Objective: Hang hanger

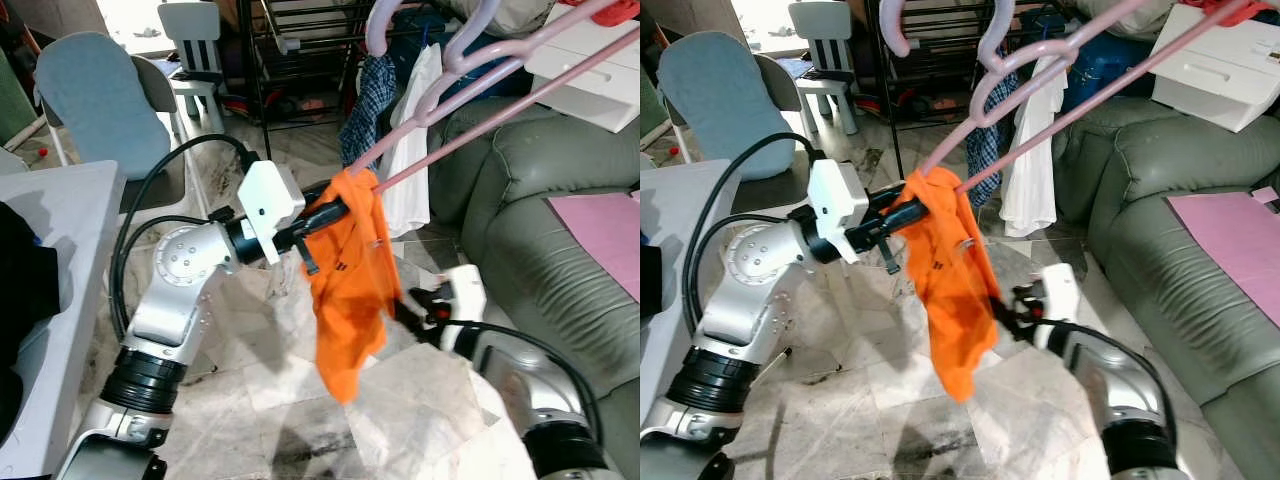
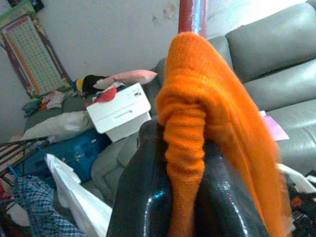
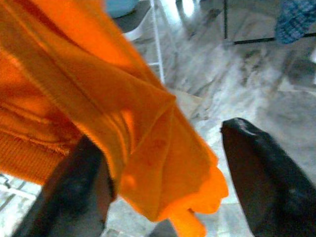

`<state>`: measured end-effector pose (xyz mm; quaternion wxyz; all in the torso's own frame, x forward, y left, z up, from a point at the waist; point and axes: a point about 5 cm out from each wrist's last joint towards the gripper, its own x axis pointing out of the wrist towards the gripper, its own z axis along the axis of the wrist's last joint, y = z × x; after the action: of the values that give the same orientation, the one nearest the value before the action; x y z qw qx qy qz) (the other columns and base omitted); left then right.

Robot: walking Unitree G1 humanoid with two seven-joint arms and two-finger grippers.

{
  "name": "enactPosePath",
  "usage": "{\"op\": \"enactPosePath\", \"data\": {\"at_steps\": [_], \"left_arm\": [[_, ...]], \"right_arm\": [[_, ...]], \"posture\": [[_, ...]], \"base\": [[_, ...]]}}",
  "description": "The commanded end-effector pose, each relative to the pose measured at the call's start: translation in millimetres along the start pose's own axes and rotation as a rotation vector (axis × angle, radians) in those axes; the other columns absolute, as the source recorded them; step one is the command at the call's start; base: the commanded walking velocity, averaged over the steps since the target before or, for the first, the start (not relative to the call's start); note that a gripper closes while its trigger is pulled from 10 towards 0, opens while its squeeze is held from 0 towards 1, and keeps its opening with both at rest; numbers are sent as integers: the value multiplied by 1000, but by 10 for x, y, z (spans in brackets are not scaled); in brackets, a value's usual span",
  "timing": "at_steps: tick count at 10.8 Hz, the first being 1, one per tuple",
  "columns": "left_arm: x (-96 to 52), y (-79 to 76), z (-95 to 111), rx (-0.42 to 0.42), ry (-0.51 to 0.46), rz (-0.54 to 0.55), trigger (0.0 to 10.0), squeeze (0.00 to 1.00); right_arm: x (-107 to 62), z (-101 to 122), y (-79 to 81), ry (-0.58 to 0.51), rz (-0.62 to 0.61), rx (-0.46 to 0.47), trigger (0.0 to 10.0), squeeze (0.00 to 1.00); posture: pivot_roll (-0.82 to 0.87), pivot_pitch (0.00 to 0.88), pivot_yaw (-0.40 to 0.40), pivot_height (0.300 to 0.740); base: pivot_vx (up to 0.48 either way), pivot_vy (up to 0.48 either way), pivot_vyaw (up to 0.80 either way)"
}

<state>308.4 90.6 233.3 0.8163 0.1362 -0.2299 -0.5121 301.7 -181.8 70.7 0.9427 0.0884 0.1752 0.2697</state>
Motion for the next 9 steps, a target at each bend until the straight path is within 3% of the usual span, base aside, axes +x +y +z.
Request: {"op": "enactPosePath", "data": {"at_steps": [1, 4, 5, 6, 7, 8, 9], "left_arm": [[-21, 69, 99, 24, -33, 26, 0, 0], [-214, 79, -138, 21, 72, 61, 0, 0], [-422, 57, -357, -18, 158, 95, 0, 0], [-527, 51, -450, -51, 194, 123, 0, 0], [-668, 49, -557, -88, 241, 161, 0, 0], [-755, 49, -616, -124, 259, 193, 0, 0], [-778, 34, -637, -144, 261, 196, 0, 0]], "right_arm": [[-57, -46, -88, 17, -48, 4, 0, 0], [-194, 65, -317, -24, -157, 6, 0, 0], [-245, 263, -471, -86, -253, 0, 0, 0], [-260, 415, -544, -137, -310, 6, 0, 0], [-272, 705, -639, -230, -412, 12, 0, 0], [-263, 987, -678, -313, -467, 15, 0, 0], [-243, 1113, -674, -346, -481, 9, 0, 0]], "posture": [[-101, 52, 15, 740], [-110, 49, 11, 740], [-117, 49, 13, 740], [-118, 49, 14, 740], [-121, 48, 13, 740], [-123, 45, 9, 740], [-118, 41, -1, 740]], "base": [[0, 0, 0], [0, 0, 0], [0, 0, 0], [0, 0, 0], [0, 0, 0], [0, 0, 0], [0, 0, 0]]}}
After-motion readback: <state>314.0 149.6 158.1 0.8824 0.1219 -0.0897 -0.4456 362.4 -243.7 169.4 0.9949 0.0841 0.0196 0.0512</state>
